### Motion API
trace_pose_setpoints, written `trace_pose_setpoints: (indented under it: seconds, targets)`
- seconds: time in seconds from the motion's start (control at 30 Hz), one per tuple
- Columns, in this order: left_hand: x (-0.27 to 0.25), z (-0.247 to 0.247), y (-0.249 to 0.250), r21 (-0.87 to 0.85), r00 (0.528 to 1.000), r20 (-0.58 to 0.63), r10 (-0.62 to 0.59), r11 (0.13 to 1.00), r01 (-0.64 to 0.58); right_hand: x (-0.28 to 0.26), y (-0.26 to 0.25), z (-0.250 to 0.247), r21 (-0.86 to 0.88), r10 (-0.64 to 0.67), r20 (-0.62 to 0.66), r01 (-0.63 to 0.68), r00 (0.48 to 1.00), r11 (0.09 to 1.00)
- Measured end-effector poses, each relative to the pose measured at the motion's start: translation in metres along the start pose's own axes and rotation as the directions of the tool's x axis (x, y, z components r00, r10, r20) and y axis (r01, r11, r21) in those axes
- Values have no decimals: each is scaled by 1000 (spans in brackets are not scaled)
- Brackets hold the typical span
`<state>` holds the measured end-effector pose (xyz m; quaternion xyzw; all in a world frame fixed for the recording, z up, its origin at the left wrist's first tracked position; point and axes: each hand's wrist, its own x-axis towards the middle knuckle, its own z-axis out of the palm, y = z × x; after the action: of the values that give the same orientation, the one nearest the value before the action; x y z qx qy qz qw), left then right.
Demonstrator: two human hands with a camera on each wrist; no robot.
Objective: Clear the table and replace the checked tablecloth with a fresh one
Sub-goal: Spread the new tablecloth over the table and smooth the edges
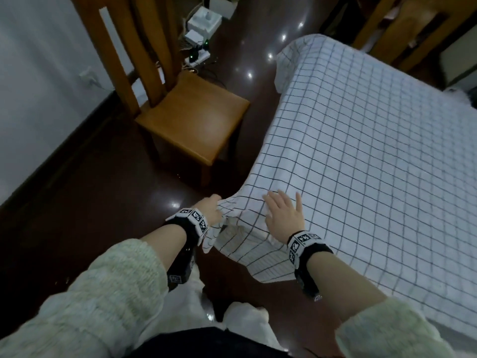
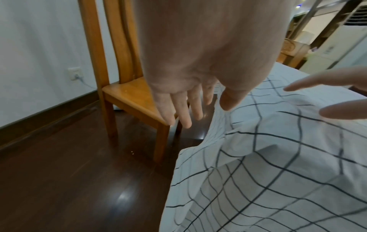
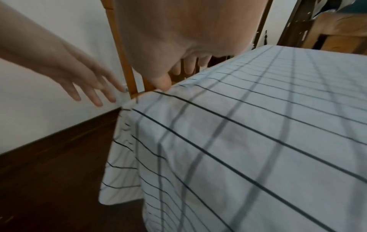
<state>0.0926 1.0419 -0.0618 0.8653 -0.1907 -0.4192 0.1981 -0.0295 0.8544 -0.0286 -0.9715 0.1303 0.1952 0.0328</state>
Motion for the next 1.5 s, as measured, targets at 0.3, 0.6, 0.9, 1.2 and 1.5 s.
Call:
trace_pose_setpoints:
  seconds: [0.3, 0.6, 0.9, 1.2, 1.5]
  targets:
    - [-3, 62, 114, 272, 948, -245, 203, 953, -133, -92, 126, 34, 151, 255, 92, -266, 963, 952]
    - [-22, 172, 251, 458, 911, -114, 396, 835, -306, -205, 261, 83, 240, 350, 133, -373, 927, 896]
    - [-9, 246, 346, 573, 934, 68, 352, 752, -325, -266, 369, 100, 374, 534, 92, -526, 841, 764]
    - [39, 292, 470, 635, 945, 154, 288, 704, -318, -279, 473, 100, 412, 604, 151, -606, 782, 681]
    - [68, 349, 585, 650, 939, 197, 283, 679, -341, -279, 596, 88, 465, 735, 277, -756, 619, 462]
